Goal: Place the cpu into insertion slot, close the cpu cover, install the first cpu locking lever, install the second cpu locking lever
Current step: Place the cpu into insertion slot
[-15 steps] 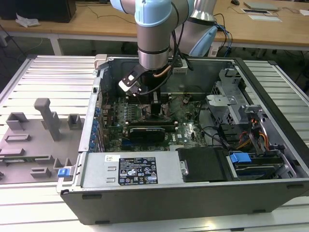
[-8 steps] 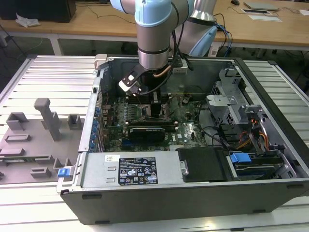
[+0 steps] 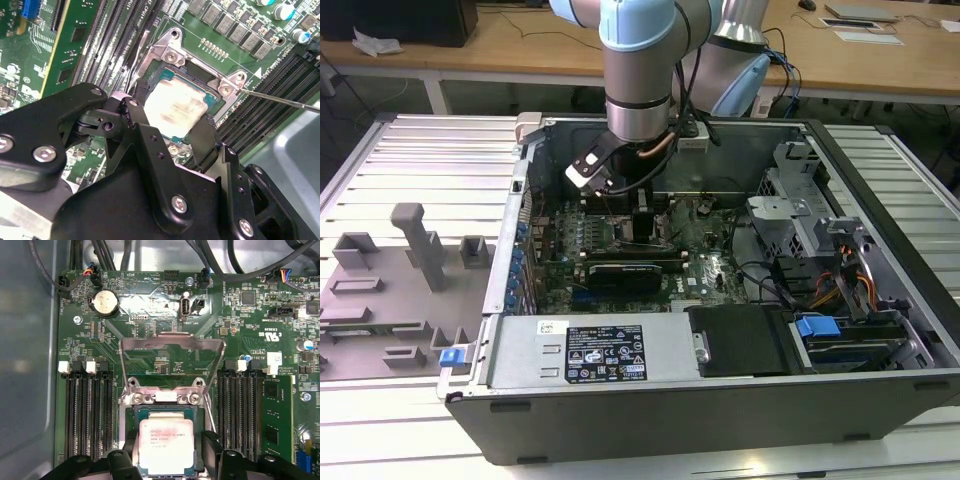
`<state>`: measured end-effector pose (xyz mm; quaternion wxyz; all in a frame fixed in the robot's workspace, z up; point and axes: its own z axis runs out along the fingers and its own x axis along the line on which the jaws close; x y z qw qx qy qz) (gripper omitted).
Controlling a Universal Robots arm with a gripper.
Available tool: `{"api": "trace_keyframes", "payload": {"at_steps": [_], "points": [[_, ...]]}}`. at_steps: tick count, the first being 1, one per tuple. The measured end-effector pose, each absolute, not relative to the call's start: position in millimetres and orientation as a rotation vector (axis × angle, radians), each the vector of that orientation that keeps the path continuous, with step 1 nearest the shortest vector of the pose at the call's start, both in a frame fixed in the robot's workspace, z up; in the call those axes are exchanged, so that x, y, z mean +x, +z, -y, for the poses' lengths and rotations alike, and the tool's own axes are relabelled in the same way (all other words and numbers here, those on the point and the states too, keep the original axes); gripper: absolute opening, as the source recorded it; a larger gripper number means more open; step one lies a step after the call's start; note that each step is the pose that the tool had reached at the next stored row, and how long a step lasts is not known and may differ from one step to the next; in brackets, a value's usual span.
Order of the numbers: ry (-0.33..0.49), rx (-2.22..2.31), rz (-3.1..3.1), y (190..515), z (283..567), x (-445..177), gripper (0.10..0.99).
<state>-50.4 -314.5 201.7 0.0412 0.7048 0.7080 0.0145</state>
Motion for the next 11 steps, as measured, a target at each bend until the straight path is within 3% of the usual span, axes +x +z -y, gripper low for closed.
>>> {"api": "trace_keyframes", "payload": {"at_steps": [11], "points": [[0.044, 2.158, -2.168, 210.0, 314.4, -50.5, 0.616]]}}
